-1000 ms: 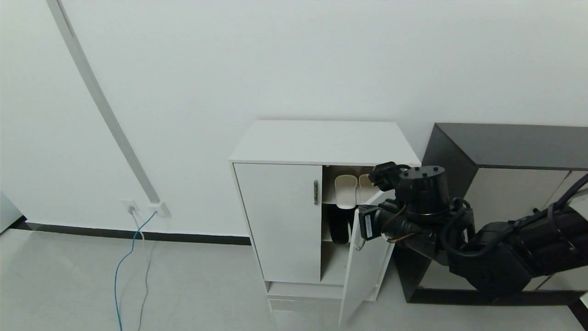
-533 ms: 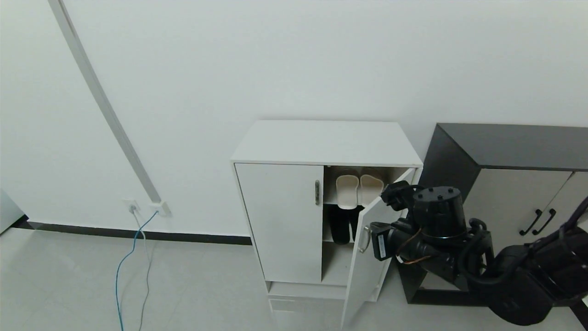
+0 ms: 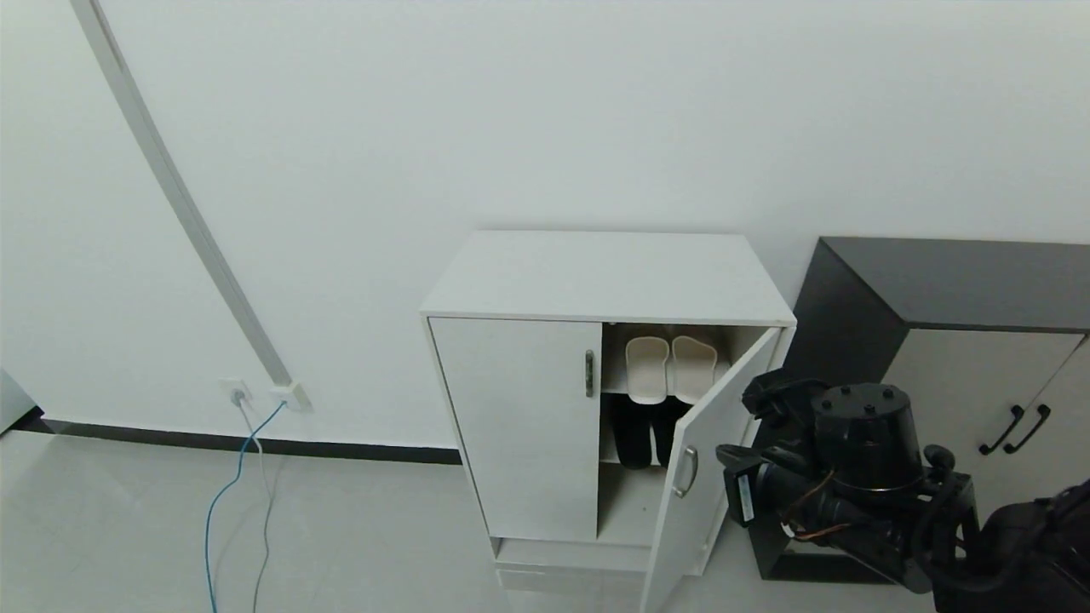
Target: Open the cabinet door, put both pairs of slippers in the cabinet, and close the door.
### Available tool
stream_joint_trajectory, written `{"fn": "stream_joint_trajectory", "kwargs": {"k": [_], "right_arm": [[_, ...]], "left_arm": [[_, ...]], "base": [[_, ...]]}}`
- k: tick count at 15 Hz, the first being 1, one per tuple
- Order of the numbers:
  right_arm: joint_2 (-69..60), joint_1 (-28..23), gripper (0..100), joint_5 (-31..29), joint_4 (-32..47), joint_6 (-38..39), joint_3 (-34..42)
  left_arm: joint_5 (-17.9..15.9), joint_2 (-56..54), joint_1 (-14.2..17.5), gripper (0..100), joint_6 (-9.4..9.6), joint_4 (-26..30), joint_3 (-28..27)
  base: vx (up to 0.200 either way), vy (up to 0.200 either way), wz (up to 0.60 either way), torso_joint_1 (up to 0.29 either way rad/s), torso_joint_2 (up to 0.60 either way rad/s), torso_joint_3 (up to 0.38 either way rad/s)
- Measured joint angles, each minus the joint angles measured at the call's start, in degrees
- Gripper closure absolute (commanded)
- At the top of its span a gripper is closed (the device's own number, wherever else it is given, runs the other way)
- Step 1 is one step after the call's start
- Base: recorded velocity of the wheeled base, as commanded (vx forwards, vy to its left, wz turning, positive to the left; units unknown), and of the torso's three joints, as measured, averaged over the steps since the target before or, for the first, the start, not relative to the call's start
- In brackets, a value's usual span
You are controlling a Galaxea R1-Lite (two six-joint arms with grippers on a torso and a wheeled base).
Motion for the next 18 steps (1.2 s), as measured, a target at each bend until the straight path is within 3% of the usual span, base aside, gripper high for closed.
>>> {"fn": "stream_joint_trajectory", "kwargs": {"k": [4,18], "right_arm": [[2.3,-0.3,100,0.2,-0.4,0.2,-0.9],[18.5,-3.0,100,0.2,-0.3,0.3,-18.9]], "left_arm": [[0.0,0.0,0.0,100,-0.13,0.0,0.0],[0.1,0.0,0.0,100,-0.18,0.0,0.0]], "base": [[0.000,0.000,0.00,0.000,0.00,0.000],[0.000,0.000,0.00,0.000,0.00,0.000]]}}
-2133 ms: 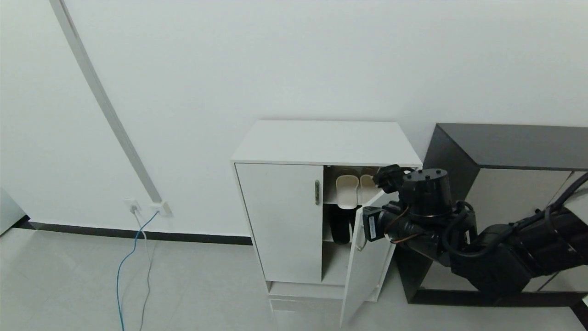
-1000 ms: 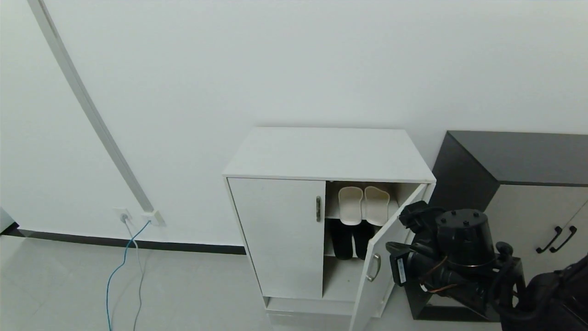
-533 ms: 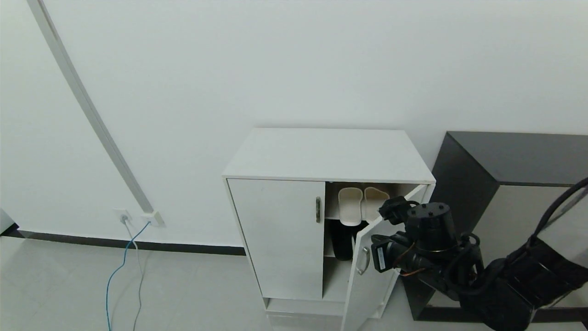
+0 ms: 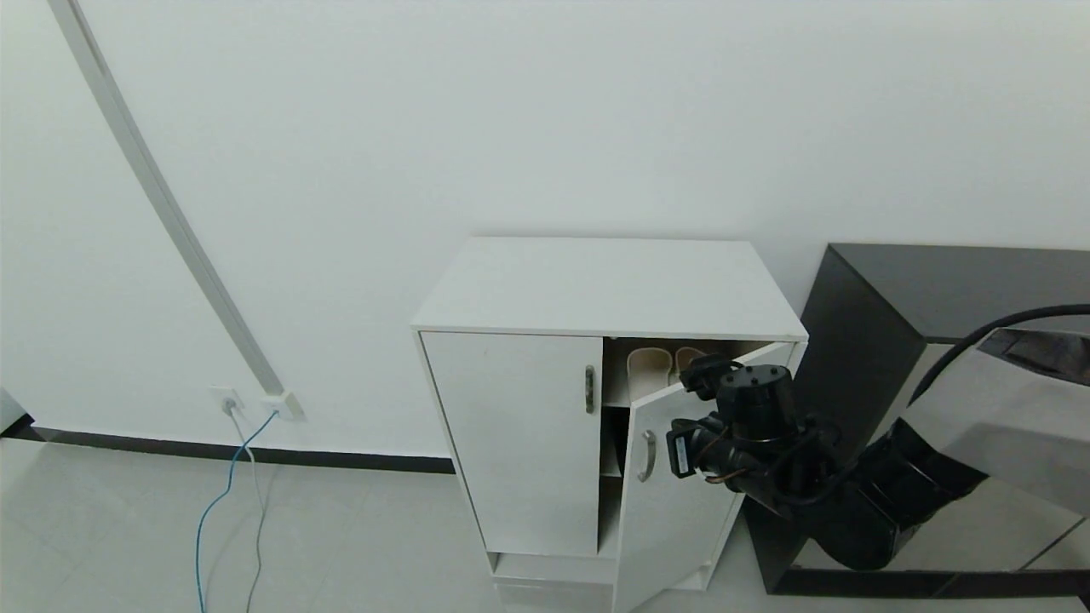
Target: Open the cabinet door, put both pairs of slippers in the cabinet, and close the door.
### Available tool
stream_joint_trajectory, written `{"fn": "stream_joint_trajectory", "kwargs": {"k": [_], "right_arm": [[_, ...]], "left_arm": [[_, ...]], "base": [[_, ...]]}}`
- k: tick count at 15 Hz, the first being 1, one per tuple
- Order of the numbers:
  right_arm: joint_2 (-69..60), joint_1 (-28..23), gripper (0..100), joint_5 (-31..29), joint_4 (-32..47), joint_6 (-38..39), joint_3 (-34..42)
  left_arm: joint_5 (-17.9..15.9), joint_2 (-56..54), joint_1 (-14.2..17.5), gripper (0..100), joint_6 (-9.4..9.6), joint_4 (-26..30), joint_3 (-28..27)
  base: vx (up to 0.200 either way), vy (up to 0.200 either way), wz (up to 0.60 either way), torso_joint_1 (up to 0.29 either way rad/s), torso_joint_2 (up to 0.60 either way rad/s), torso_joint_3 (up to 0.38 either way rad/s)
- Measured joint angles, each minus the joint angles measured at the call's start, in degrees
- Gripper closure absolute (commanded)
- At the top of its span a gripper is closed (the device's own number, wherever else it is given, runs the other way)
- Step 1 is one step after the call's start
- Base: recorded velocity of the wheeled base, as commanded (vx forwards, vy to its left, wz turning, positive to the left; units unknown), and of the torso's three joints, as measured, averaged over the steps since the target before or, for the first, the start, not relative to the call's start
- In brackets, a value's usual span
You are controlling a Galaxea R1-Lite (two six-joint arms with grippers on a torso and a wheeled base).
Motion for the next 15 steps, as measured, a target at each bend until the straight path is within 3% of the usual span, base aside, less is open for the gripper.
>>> {"fn": "stream_joint_trajectory", "kwargs": {"k": [15], "right_arm": [[8.7,-3.0,100,0.0,0.6,-0.4,-13.3]], "left_arm": [[0.0,0.0,0.0,100,0.02,0.0,0.0]], "base": [[0.000,0.000,0.00,0.000,0.00,0.000]]}}
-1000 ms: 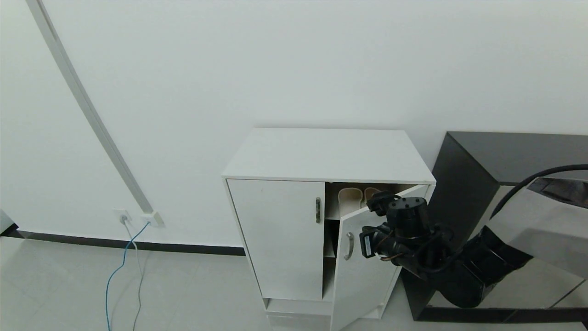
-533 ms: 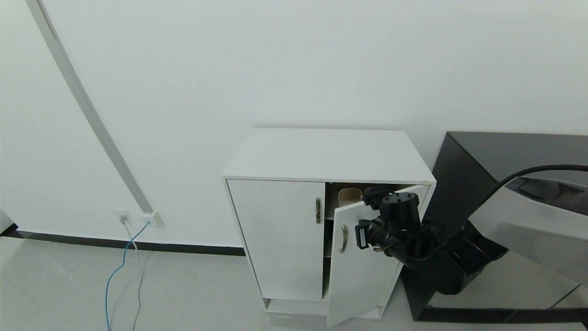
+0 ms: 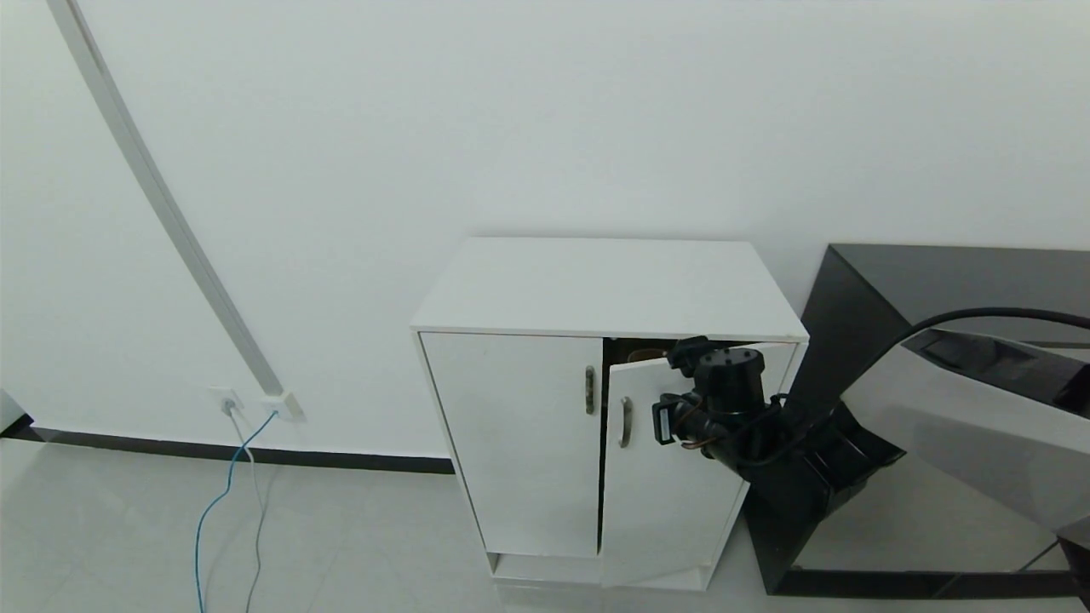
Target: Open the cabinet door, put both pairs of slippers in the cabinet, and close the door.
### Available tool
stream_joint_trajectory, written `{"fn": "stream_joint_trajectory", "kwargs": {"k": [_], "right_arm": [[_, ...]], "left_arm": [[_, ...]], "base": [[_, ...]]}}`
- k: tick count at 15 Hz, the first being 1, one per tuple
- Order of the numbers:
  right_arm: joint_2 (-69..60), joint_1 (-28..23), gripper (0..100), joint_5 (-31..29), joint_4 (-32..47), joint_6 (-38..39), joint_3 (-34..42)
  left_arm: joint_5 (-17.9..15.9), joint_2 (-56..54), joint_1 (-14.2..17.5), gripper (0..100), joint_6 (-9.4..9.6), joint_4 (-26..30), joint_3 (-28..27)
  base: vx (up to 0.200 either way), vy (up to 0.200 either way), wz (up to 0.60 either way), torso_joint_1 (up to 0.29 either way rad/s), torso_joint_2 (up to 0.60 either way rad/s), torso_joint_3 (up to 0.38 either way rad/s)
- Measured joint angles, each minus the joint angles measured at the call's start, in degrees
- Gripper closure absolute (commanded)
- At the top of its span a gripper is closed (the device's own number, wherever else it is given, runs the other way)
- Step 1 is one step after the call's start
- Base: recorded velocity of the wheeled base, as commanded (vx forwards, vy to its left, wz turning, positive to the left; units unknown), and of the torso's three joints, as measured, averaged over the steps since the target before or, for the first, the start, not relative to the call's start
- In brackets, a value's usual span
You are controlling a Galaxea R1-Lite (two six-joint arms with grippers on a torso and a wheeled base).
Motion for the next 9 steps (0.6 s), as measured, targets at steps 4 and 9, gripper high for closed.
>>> {"fn": "stream_joint_trajectory", "kwargs": {"k": [4,9], "right_arm": [[1.4,-0.9,100,0.0,0.1,0.0,-2.0],[3.5,-2.4,100,0.0,1.9,-0.1,-5.9]], "left_arm": [[0.0,0.0,0.0,100,-0.02,0.0,0.0],[0.0,0.0,0.0,100,0.00,0.0,0.0]], "base": [[0.000,0.000,0.00,0.000,0.00,0.000],[0.000,0.000,0.00,0.000,0.00,0.000]]}}
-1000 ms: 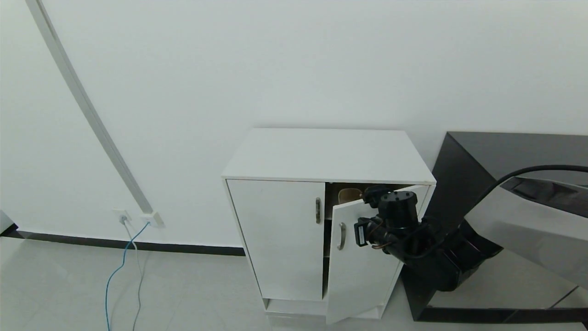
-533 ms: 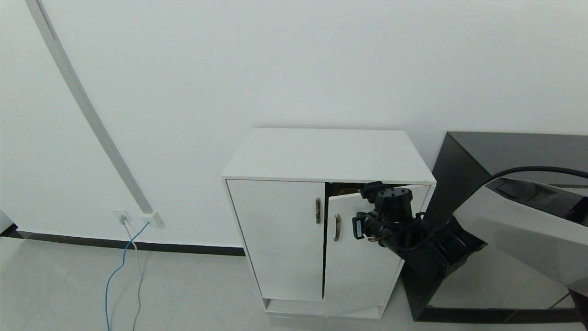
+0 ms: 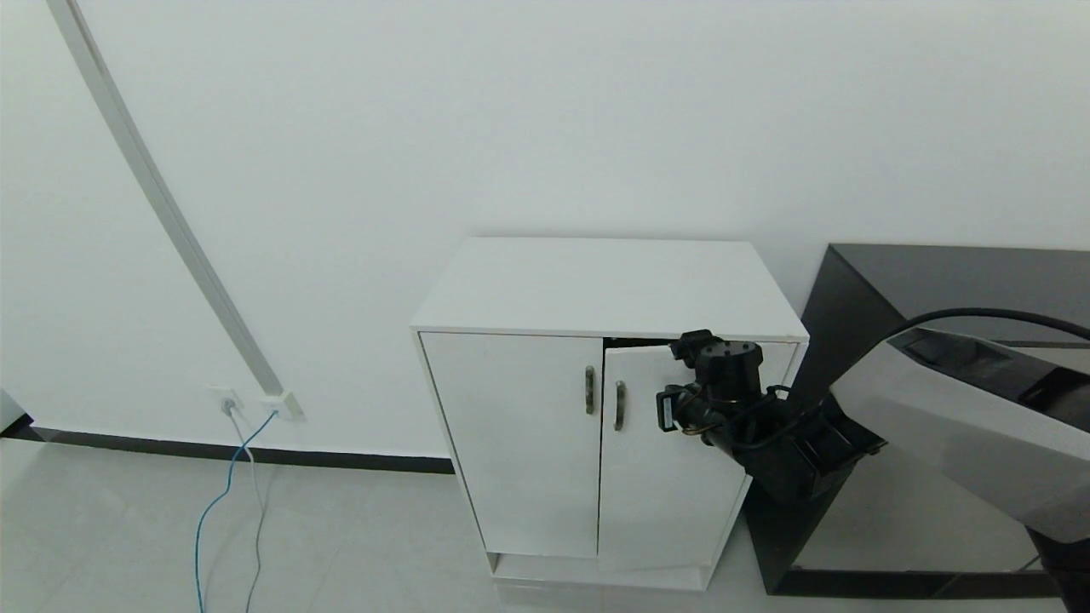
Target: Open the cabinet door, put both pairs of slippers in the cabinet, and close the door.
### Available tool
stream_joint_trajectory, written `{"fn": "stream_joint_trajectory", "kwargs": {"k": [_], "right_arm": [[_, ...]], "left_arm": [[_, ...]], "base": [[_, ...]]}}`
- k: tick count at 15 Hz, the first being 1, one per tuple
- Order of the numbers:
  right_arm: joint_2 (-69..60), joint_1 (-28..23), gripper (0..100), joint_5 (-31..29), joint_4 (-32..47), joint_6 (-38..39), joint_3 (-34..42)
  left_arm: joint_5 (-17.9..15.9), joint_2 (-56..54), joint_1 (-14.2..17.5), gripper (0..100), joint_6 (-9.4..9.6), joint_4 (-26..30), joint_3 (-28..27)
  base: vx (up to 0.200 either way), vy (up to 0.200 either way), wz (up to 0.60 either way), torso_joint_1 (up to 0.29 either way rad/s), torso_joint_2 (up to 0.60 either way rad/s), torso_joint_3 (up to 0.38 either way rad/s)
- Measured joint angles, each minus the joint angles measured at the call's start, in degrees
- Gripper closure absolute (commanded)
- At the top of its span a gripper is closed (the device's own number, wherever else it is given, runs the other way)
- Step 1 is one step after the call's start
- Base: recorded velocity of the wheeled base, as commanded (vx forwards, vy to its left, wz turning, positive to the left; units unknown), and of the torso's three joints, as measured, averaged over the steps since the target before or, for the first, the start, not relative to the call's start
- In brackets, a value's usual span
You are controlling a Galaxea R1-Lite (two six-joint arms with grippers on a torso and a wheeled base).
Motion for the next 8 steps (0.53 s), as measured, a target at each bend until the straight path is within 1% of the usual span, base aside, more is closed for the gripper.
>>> {"fn": "stream_joint_trajectory", "kwargs": {"k": [3,8], "right_arm": [[0.9,-0.6,100,0.0,0.6,0.0,-2.0],[1.4,-1.0,100,-0.1,1.5,0.0,-3.2]], "left_arm": [[0.0,0.0,0.0,100,-0.02,0.0,0.0],[0.0,0.0,0.0,100,-0.02,0.0,0.0]], "base": [[0.000,0.000,0.00,0.000,0.00,0.000],[0.000,0.000,0.00,0.000,0.00,0.000]]}}
